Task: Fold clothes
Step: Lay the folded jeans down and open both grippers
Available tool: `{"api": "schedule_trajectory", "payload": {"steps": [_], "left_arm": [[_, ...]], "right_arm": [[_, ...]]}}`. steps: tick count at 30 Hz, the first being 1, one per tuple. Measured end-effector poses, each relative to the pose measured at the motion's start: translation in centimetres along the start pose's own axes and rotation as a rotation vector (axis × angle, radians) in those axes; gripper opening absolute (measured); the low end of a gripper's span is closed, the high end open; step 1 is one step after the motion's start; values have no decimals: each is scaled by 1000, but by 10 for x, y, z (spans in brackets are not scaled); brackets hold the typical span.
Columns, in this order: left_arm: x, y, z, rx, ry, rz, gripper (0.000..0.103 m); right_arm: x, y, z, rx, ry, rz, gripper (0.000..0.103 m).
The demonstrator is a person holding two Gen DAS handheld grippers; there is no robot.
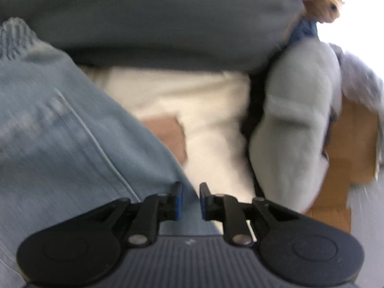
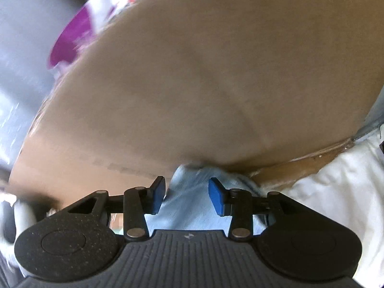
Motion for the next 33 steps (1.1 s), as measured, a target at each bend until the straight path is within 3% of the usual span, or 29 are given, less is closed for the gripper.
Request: {"api": "schedule_trajectory", "payload": {"steps": [3, 7, 10, 15, 25, 30, 33], "left_arm": [[-15, -2, -11, -1, 69, 28, 15], [-33, -9, -31, -12, 222, 78, 15], [-35, -18, -46, -7, 367, 71, 15], [-58, -31, -58, 49, 700, 60, 16], [-89, -27, -82, 33, 1289, 27, 17], [-105, -26, -89, -13, 1421, 45, 17], [-114, -23, -91, -43, 1492, 24, 17]], "right_arm": [[-11, -5, 13, 3, -47, 46, 47], [-27, -10, 39, 7, -165, 121, 47], [-33, -10, 59, 5, -236, 162, 47], [-53, -10, 93, -5, -316, 207, 47], [-132, -13, 156, -53, -612, 321, 49], [-178, -14, 182, -65, -724, 404, 49], [-189, -18, 193, -82, -768, 438, 52]]}}
Point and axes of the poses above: each gripper's, at about its wrist camera, not at the fingertips, and y roughly the way its jaws point, z to its left, x to its top, the point moved 10 cm from there along y, roughly the way its jaws point, and after that the axes turned 7 degrees about x, right-handed, at the moved point
